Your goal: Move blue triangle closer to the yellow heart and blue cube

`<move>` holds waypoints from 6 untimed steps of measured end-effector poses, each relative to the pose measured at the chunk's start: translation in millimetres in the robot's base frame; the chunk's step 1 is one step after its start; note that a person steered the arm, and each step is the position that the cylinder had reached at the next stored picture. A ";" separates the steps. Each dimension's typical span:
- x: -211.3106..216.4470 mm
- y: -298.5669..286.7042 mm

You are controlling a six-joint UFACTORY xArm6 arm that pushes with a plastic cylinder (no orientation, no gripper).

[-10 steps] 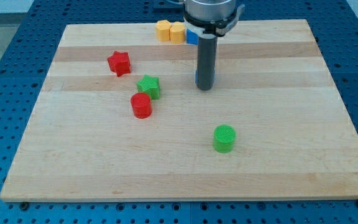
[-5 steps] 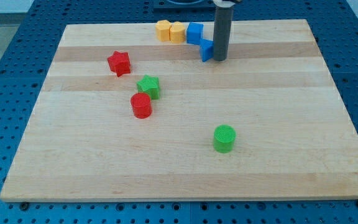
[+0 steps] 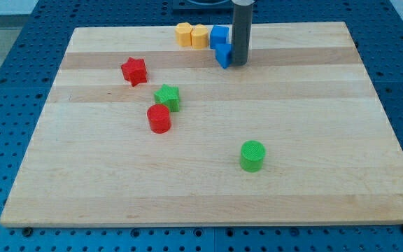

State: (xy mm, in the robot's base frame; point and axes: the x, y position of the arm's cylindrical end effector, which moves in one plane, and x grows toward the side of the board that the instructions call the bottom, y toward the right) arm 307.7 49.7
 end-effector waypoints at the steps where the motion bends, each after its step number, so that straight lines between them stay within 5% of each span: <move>1: 0.0 -15.2; 6: -12.4 -42.7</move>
